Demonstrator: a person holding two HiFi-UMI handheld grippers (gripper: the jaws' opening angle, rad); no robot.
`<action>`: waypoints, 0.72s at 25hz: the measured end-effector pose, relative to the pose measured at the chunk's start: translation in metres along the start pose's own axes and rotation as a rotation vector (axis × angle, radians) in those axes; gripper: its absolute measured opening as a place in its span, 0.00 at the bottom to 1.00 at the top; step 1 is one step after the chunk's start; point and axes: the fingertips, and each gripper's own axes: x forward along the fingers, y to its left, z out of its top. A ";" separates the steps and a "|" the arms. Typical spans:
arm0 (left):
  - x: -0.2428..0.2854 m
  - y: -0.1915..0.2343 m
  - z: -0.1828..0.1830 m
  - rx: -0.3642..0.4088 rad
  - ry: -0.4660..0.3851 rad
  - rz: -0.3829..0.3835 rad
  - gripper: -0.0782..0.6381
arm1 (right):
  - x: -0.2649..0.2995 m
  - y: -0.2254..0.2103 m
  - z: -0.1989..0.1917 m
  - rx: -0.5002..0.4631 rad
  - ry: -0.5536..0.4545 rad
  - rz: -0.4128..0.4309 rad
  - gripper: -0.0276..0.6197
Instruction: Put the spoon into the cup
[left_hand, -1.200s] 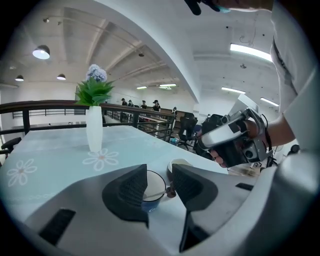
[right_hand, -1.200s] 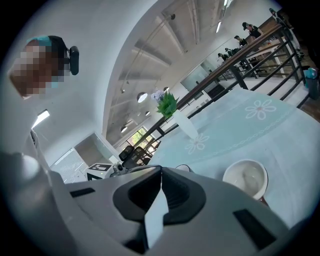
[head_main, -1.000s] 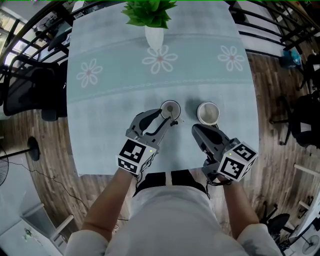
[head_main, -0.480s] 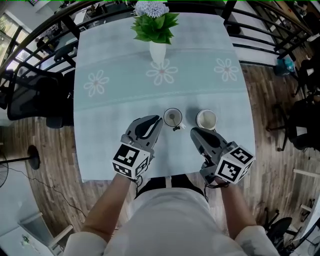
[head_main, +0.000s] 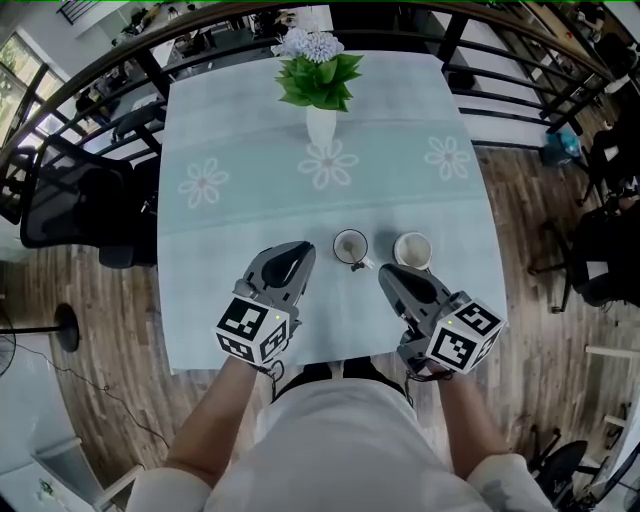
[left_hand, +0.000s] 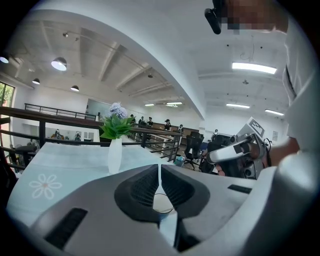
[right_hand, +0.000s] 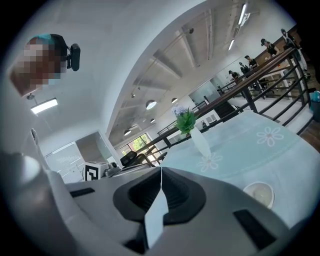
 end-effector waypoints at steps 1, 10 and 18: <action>-0.003 0.000 0.002 -0.001 -0.004 0.000 0.16 | 0.000 0.002 0.001 -0.004 -0.003 0.000 0.08; -0.017 -0.002 0.013 -0.008 -0.025 -0.012 0.15 | -0.004 0.011 0.008 -0.030 -0.026 -0.015 0.08; -0.018 -0.004 0.016 -0.005 -0.033 -0.026 0.15 | -0.003 0.013 0.012 -0.038 -0.036 -0.013 0.08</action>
